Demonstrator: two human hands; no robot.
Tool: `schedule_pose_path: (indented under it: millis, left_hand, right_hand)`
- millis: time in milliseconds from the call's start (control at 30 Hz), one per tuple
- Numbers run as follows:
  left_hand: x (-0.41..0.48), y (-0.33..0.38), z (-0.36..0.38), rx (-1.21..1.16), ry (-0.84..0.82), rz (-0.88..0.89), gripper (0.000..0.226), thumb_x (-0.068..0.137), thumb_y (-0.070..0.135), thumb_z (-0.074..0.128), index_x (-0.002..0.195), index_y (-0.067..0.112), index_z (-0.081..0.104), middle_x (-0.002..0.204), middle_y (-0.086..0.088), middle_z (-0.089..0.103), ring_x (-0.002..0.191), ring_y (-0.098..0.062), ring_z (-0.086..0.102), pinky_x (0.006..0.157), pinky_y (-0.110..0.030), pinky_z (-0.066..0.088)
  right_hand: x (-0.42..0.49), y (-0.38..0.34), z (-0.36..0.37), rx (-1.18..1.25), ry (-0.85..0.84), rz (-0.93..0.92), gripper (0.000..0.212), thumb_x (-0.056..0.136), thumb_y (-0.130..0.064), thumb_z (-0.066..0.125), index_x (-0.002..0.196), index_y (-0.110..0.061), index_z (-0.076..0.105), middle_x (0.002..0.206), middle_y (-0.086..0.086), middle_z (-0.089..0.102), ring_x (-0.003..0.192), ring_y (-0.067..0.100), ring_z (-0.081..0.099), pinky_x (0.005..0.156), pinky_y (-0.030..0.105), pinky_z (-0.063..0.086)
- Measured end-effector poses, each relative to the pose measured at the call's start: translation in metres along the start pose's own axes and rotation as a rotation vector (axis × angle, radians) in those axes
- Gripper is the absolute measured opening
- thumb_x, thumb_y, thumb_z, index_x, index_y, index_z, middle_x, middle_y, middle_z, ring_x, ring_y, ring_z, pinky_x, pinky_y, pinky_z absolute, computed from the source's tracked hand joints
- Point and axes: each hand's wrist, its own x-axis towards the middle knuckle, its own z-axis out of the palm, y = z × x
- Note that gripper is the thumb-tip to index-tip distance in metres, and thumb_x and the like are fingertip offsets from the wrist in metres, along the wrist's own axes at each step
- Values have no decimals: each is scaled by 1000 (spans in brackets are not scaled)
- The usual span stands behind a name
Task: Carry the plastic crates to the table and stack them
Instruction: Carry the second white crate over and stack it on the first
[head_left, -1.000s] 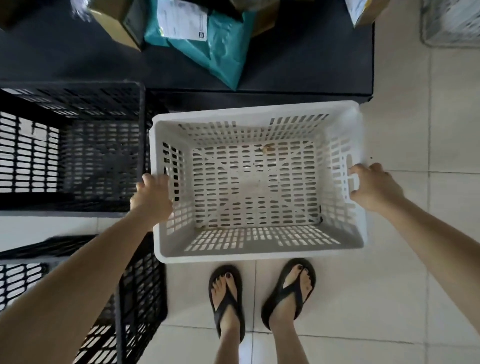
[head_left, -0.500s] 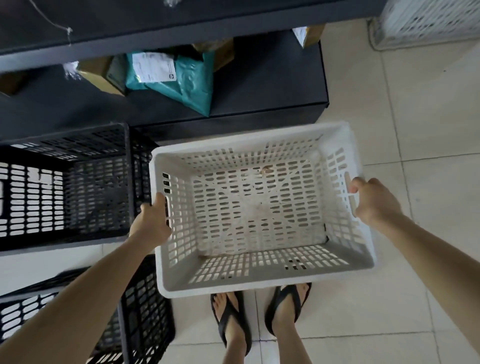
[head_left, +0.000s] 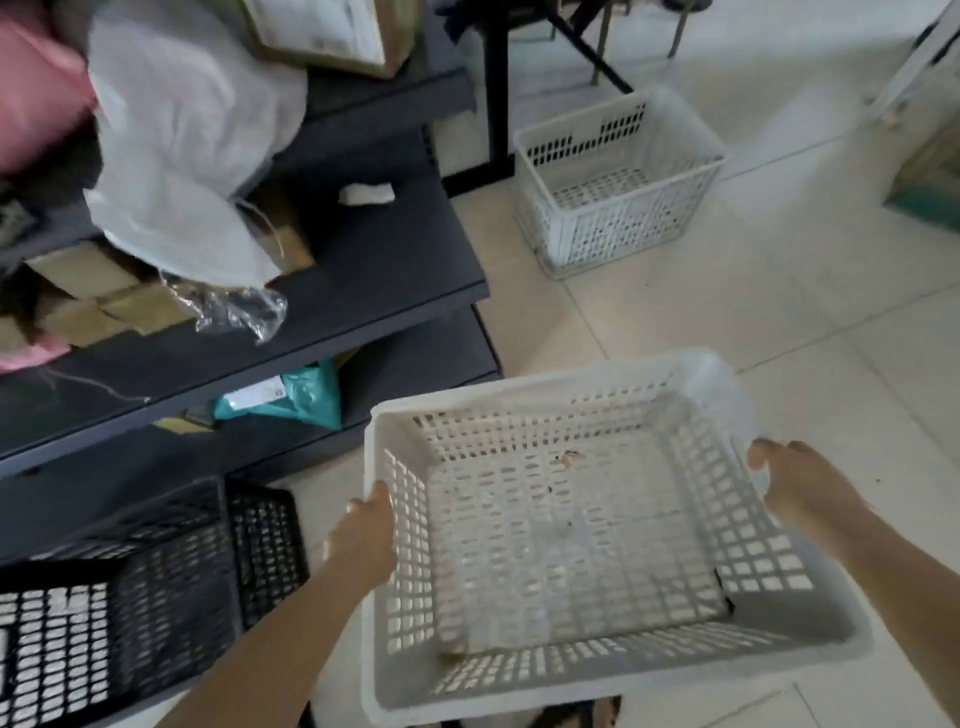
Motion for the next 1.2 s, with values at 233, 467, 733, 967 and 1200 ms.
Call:
schedule_pose_path:
  millis: [233, 467, 733, 967, 1200]
  left_hand:
    - [-14, 110, -98, 54, 19, 127, 54, 84, 2, 50, 133, 11, 29, 116, -13, 49, 109, -31, 59, 86, -37, 50]
    - [4, 199, -179, 76, 75, 195, 47, 85, -1, 47, 129, 9, 32, 106, -16, 48, 83, -28, 48, 84, -40, 51]
    - [113, 276, -273, 111, 64, 240, 57, 89, 9, 56, 137, 8, 26, 77, -6, 40, 67, -23, 46, 68, -45, 50]
    - [214, 331, -324, 23, 102, 150, 53, 89, 4, 51, 136, 10, 26, 88, -9, 44, 64, -21, 46, 56, -33, 37]
    - [301, 381, -388, -115, 170, 37, 39, 87, 4, 51, 121, 15, 33, 98, -13, 48, 68, -26, 51, 50, -32, 37]
  right_hand:
    - [10, 83, -107, -34, 89, 39, 25, 88, 4, 40, 109, -10, 44, 82, 8, 43, 61, 22, 46, 51, 26, 35]
    - [67, 130, -193, 17, 117, 68, 36, 83, 5, 48, 117, -8, 43, 71, 9, 47, 66, 27, 54, 57, 30, 41]
    - [223, 128, -284, 56, 41, 54, 47, 80, 1, 56, 116, -17, 33, 82, 10, 52, 74, 29, 57, 59, 31, 43]
    - [382, 104, -348, 62, 36, -23, 48, 76, 1, 63, 107, -18, 33, 65, 10, 45, 55, 23, 47, 45, 28, 35]
    - [542, 58, -424, 34, 4, -88, 53, 76, -1, 61, 119, -16, 34, 68, 10, 45, 59, 25, 49, 50, 30, 41]
